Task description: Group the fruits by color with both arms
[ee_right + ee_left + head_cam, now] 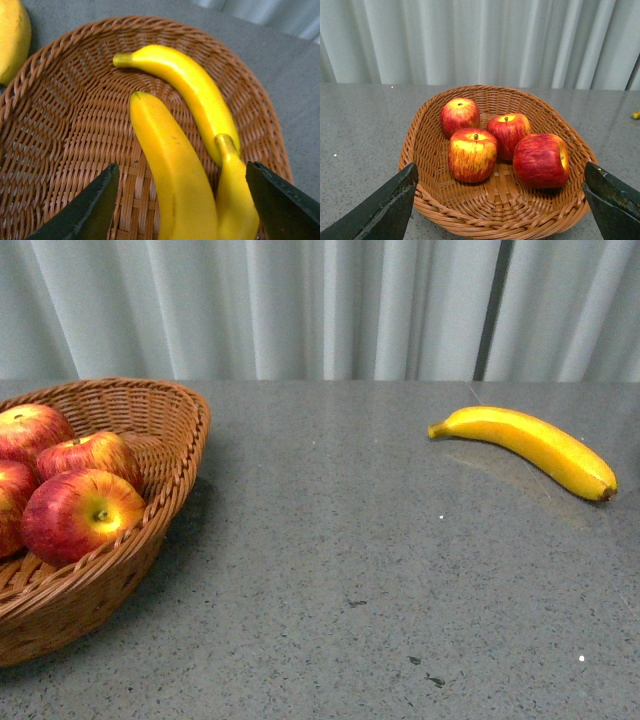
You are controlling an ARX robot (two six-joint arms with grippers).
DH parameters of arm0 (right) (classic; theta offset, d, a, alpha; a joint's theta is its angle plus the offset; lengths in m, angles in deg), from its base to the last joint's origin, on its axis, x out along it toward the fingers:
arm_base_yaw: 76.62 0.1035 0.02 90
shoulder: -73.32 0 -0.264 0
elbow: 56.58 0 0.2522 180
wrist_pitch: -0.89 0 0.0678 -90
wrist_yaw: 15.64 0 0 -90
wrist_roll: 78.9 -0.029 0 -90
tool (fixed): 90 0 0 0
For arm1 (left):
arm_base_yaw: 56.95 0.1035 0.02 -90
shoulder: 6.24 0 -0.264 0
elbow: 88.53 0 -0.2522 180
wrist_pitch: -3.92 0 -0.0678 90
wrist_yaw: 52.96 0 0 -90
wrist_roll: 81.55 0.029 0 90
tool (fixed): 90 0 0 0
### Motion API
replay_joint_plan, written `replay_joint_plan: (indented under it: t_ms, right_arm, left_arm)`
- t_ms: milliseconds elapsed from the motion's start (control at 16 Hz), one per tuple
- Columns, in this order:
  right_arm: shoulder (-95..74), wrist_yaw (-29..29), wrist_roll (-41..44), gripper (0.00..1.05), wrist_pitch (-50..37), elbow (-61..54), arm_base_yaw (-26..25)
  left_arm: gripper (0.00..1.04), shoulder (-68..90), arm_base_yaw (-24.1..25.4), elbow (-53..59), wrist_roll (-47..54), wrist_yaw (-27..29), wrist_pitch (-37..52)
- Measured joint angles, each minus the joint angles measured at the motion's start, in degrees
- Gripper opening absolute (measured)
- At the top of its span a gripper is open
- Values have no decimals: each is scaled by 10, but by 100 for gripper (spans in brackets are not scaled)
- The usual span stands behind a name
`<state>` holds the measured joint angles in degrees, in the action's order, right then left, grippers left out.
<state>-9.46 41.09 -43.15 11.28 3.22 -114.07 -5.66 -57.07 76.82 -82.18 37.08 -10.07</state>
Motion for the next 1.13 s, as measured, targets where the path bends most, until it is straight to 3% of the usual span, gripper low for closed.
replay_joint_plan:
  t_ms: [125, 376, 439, 564, 815, 1128]
  right_arm:
    - [36, -2, -17, 100, -5, 1, 21]
    - [57, 17, -91, 98, -38, 16, 143]
    - [32, 38, -132, 98, -67, 36, 219]
    - [20, 44, -141, 98, -75, 41, 237]
    - [-91, 69, -186, 98, -92, 99, 340]
    - [-233, 110, -197, 98, -62, 218, 364]
  left_arm:
    - [98, 0, 0, 0, 0, 0, 0]
    - [98, 0, 0, 0, 0, 0, 0]
    - [98, 0, 0, 0, 0, 0, 0]
    - [98, 0, 0, 0, 0, 0, 0]
    - [98, 0, 0, 0, 0, 0, 0]
    - [98, 0, 0, 0, 0, 0, 0]
